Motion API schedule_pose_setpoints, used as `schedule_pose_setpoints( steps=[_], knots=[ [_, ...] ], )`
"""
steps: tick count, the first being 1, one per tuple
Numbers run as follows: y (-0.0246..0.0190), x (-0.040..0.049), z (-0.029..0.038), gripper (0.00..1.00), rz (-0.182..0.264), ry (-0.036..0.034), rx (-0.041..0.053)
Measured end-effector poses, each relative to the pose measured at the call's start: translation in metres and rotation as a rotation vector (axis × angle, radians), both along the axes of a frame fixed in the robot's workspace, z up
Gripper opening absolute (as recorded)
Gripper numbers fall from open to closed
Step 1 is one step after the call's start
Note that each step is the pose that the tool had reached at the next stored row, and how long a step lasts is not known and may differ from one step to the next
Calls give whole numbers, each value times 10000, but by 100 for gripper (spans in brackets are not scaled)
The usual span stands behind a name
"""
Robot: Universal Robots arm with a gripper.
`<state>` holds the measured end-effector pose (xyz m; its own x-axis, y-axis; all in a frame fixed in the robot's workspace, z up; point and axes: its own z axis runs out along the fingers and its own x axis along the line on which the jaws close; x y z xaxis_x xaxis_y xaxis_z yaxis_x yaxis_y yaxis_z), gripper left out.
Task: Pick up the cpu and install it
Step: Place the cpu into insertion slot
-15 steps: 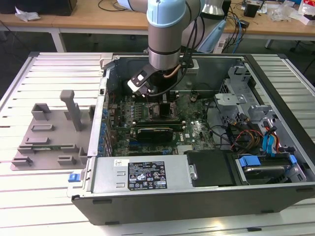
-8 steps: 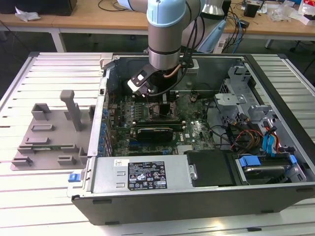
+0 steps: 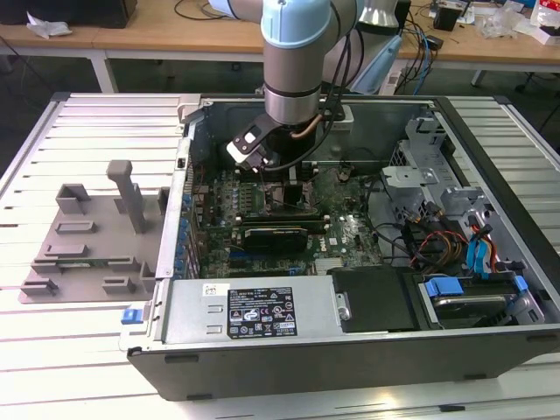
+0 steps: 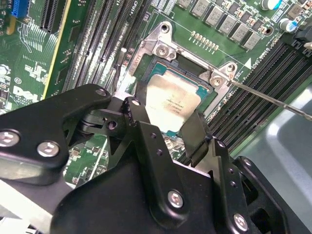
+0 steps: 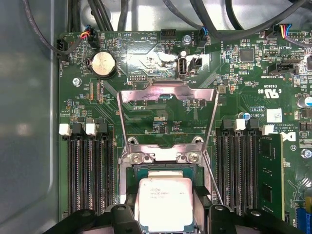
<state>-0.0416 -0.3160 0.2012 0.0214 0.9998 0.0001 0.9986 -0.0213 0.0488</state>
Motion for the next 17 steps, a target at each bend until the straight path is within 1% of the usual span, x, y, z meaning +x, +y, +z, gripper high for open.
schedule_pose_setpoints(
  steps=[8, 10, 11, 14, 17],
  knots=[
    [1, 13, -9, 53, 2, -11, 6],
    [1, 12, -9, 54, 1, -5, 2],
    [0, 12, -8, 61, 1, -4, 0],
    [1, 12, -7, 61, 1, -4, 2],
    [1, 12, 48, 61, 1, -5, 1]
  ],
)
